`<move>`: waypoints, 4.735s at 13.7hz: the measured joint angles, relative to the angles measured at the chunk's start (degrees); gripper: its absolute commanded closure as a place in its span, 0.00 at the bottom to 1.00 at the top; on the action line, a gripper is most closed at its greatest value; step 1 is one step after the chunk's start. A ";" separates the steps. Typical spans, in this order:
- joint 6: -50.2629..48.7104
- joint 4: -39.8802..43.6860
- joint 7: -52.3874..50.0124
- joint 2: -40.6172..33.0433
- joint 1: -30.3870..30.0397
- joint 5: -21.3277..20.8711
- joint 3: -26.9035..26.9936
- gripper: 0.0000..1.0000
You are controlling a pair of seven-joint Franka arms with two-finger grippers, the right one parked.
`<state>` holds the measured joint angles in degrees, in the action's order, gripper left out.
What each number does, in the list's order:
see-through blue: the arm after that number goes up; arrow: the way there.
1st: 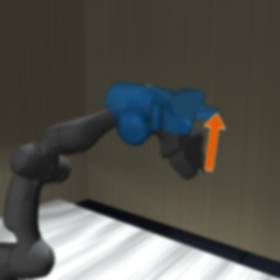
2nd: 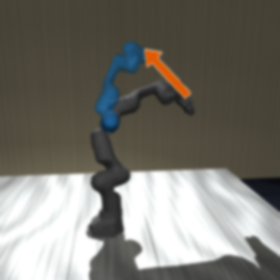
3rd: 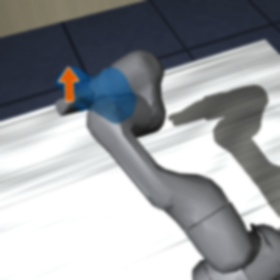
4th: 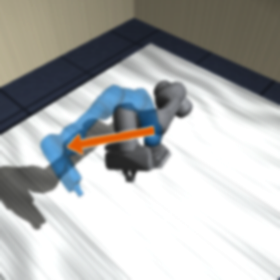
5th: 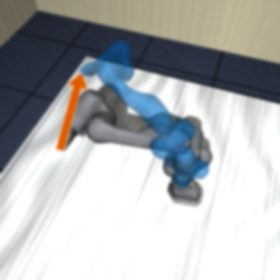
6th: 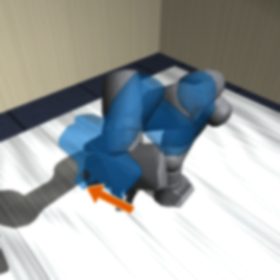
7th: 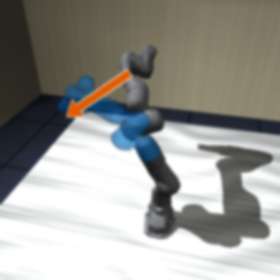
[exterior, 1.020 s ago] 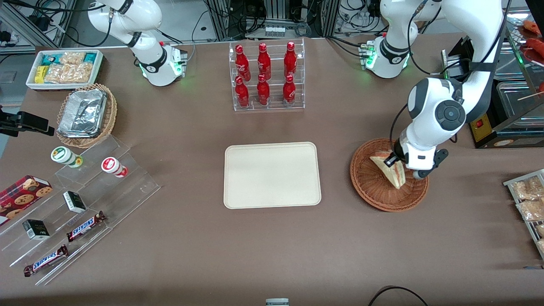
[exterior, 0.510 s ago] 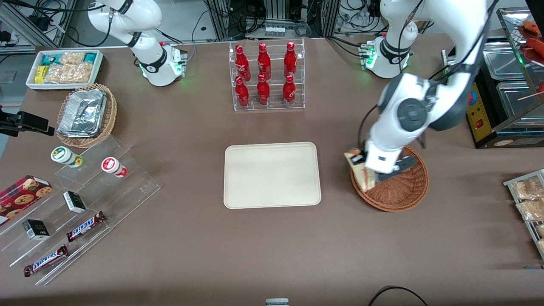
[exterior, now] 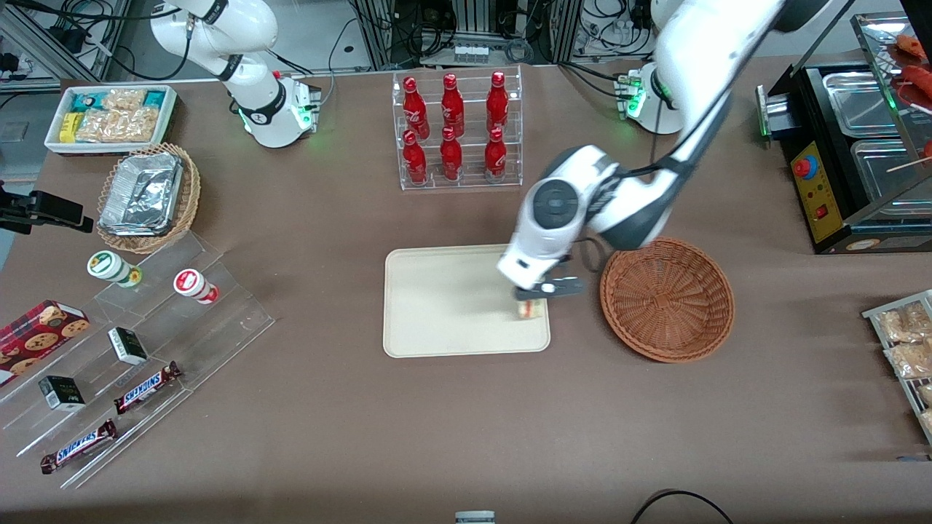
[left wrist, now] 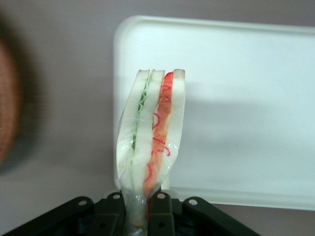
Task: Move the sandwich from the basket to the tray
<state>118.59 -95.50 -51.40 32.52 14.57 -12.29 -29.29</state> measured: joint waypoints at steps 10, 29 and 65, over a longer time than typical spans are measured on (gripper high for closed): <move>0.16 16.68 -16.37 13.73 7.74 -7.33 0.04 1.00; 5.77 19.98 -19.03 18.10 12.02 -7.87 2.75 0.00; -27.35 7.65 30.75 -16.66 -23.95 -0.69 3.62 0.00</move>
<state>91.24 -87.86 -20.65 15.86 -9.38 -12.98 -25.67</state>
